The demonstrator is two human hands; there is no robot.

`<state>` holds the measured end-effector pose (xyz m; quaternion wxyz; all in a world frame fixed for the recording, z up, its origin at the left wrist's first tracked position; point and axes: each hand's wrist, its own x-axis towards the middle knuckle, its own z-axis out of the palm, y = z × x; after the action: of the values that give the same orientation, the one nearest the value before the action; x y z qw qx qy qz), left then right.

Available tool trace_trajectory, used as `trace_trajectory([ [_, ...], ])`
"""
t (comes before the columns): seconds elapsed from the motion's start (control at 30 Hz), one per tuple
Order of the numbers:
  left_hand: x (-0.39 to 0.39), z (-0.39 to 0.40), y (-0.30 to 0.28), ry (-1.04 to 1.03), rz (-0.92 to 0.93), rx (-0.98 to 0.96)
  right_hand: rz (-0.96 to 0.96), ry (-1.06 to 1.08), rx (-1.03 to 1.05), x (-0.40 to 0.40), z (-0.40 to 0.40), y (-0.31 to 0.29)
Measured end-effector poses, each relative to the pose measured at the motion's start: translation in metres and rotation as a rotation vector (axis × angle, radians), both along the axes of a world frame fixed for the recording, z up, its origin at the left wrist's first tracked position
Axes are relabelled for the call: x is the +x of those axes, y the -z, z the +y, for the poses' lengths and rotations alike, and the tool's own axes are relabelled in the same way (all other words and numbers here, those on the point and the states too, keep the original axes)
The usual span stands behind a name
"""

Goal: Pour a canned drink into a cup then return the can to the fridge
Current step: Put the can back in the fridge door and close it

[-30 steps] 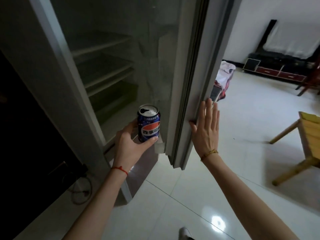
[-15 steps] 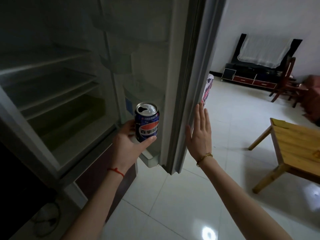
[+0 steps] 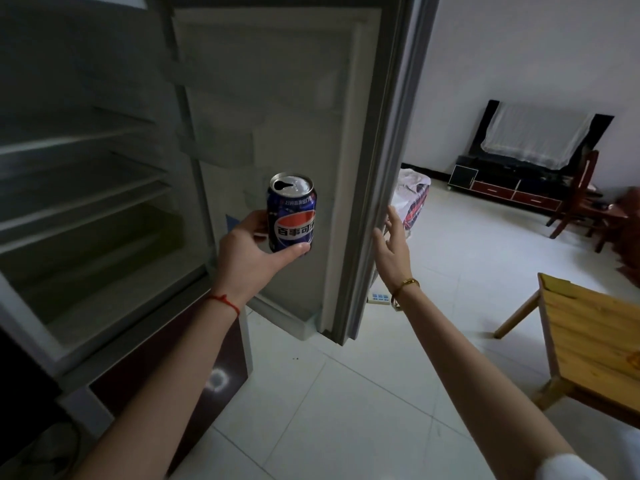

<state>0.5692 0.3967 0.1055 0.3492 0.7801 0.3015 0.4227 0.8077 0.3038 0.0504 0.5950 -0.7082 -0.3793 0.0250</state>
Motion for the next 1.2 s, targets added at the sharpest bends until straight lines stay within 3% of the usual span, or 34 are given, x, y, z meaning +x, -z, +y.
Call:
trace_trajectory([
  [0.27, 0.058, 0.044, -0.04, -0.009, 0.041, 0.049, 0.181, -0.009, 0.038, 0.065, 0.026, -0.019],
  [0.57, 0.147, 0.107, -0.055, 0.084, 0.087, -0.023, 0.198, 0.043, 0.061, 0.128, 0.063, -0.028],
  [1.2, 0.258, 0.185, -0.046, 0.285, 0.427, -0.056, 0.171, 0.149, 0.06, 0.23, 0.145, -0.03],
])
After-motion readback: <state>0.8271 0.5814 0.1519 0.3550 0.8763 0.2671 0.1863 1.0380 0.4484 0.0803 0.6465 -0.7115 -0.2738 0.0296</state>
